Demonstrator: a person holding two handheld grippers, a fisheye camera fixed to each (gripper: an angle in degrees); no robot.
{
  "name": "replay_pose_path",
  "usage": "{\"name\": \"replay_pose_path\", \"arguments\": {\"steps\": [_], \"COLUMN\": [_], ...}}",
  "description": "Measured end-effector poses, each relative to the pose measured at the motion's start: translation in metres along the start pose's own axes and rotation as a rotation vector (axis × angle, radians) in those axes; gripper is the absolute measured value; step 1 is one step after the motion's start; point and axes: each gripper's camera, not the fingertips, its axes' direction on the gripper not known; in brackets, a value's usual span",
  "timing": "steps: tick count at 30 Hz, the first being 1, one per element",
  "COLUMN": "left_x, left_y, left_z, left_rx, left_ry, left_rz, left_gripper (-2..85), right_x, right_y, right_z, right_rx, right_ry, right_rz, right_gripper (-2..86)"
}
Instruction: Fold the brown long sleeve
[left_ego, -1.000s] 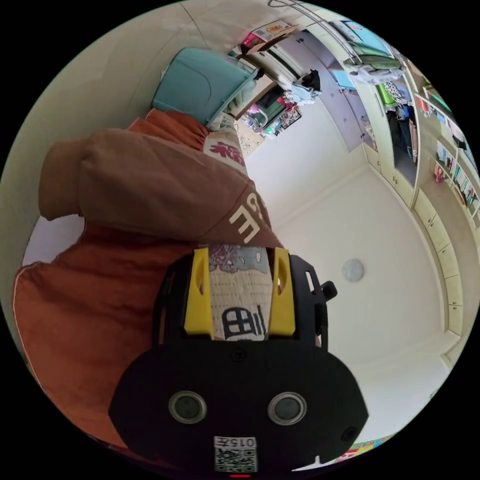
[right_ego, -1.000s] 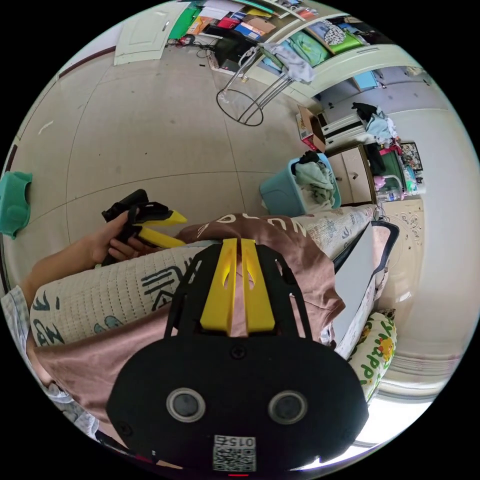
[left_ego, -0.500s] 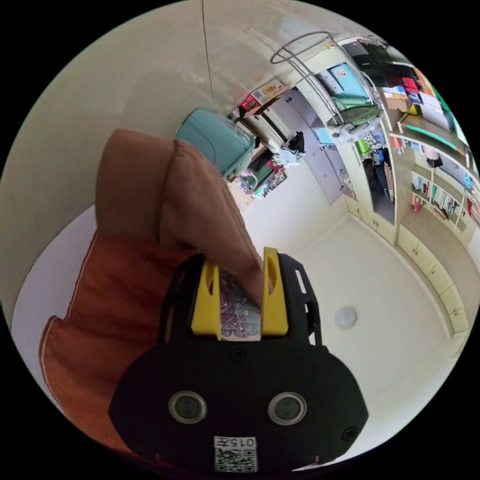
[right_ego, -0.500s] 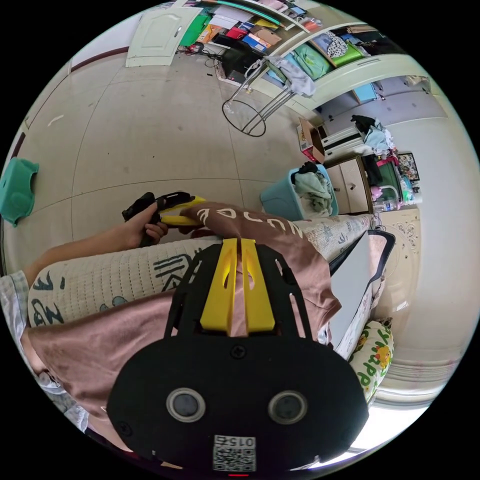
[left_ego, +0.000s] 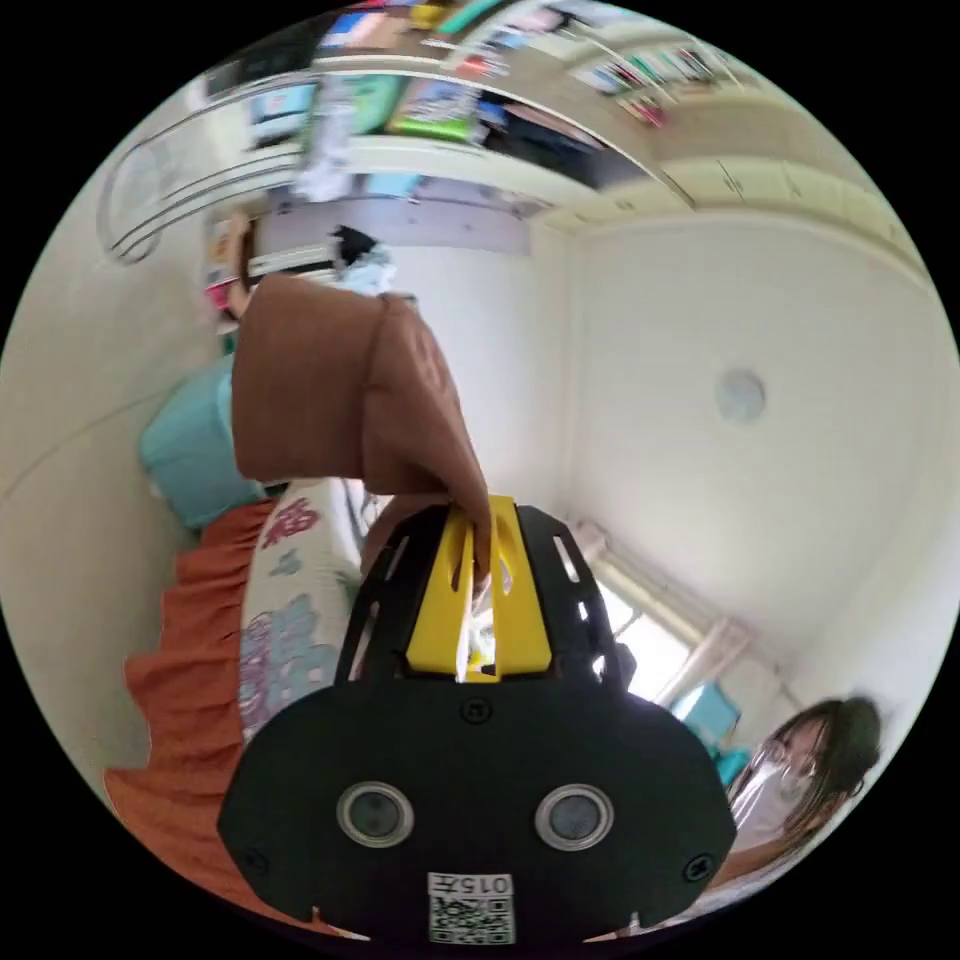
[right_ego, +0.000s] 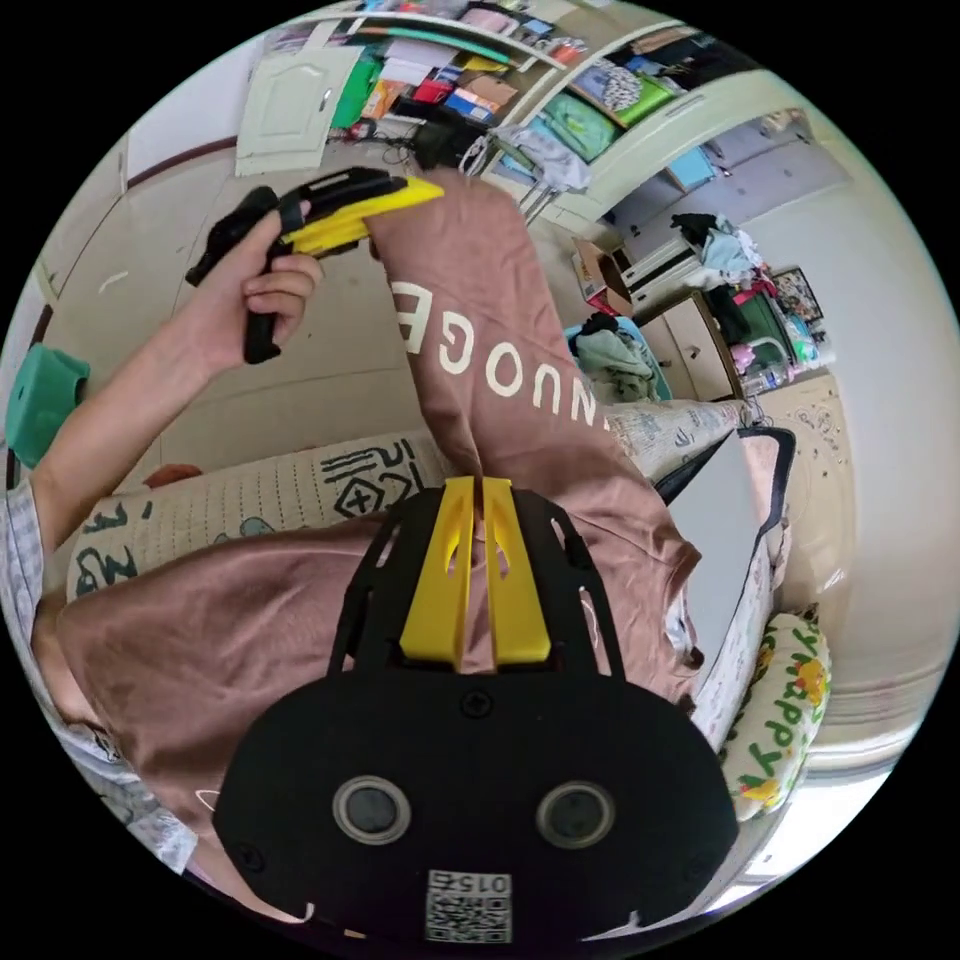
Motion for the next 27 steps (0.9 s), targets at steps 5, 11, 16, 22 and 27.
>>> {"name": "replay_pose_path", "arguments": {"steps": [5, 11, 16, 22, 27], "left_x": [0.192, 0.288, 0.318, 0.357, 0.37], "left_y": [0.092, 0.353, 0.51, 0.577, 0.623], "left_z": [0.145, 0.251, 0.245, 0.214, 0.188], "left_rx": [-0.483, -1.214, -1.35, -1.149, -0.964], "left_ry": [0.064, -0.099, -0.276, -0.372, -0.448], "left_rz": [0.511, 1.06, 1.503, 1.769, 2.035], "left_gripper": [0.2, 1.1, 1.3, 1.3, 1.2], "right_x": [0.054, 0.105, 0.112, 0.117, 0.137], "right_y": [0.094, 0.296, 0.446, 0.515, 0.508], "right_z": [-0.049, -0.087, -0.108, -0.156, -0.156], "right_rx": [0.125, 0.198, 0.184, 0.422, 0.462], "right_ry": [-0.177, -0.42, -0.367, -0.356, -0.586], "right_rz": [0.227, 0.537, 0.754, 0.753, 0.669], "right_gripper": [0.8, 5.0, 7.8, 9.8, 10.9]}}
